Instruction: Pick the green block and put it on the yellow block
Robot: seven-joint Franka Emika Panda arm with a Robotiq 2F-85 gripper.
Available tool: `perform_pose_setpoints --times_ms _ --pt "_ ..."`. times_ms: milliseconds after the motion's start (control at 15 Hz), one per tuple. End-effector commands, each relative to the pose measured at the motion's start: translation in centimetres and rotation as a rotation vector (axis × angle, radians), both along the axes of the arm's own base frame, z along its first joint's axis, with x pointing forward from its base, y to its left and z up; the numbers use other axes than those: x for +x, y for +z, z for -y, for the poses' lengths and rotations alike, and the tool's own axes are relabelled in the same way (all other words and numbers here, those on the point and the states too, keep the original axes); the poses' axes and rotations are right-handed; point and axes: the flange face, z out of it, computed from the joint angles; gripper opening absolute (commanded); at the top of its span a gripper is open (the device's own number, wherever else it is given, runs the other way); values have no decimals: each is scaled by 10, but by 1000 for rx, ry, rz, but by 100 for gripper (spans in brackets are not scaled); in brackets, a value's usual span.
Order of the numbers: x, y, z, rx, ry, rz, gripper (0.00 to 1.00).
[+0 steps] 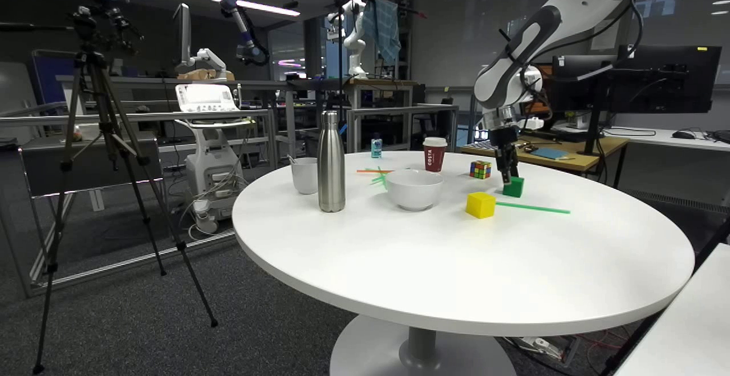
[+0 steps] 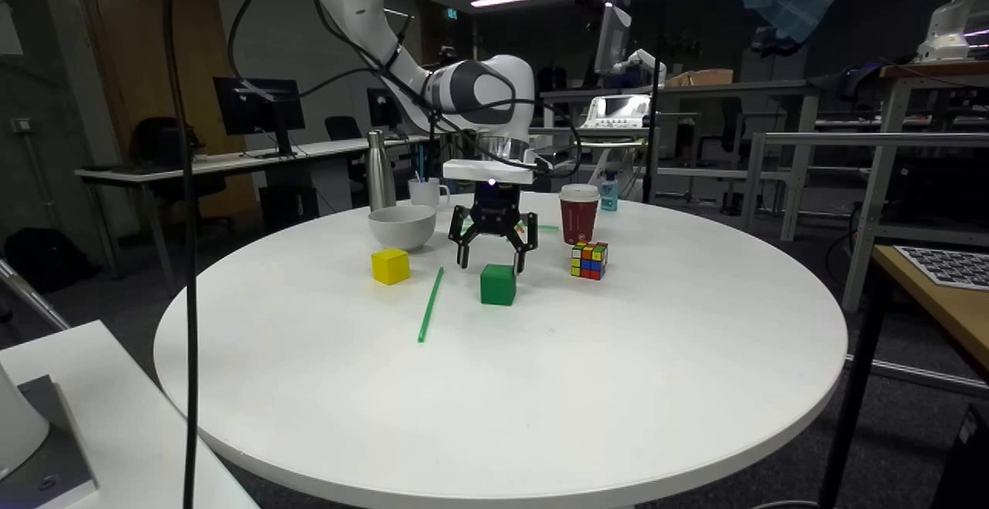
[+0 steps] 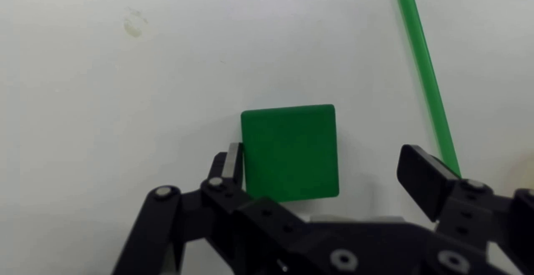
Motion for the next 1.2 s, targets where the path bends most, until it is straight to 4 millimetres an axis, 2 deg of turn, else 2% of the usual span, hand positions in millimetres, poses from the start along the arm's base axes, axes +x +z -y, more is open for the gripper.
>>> perform_pose_setpoints --times_ms 0,400,467,867,933,1133 --pt "-6 3 2 17 42 -16 100" --pt "-12 -1 7 38 88 -28 100" --pt "-13 -1 6 41 87 -33 82" --pt "-14 -2 5 45 93 -42 36" --pt "-14 -1 5 43 94 -41 31" --pt "-15 5 4 40 87 -25 31"
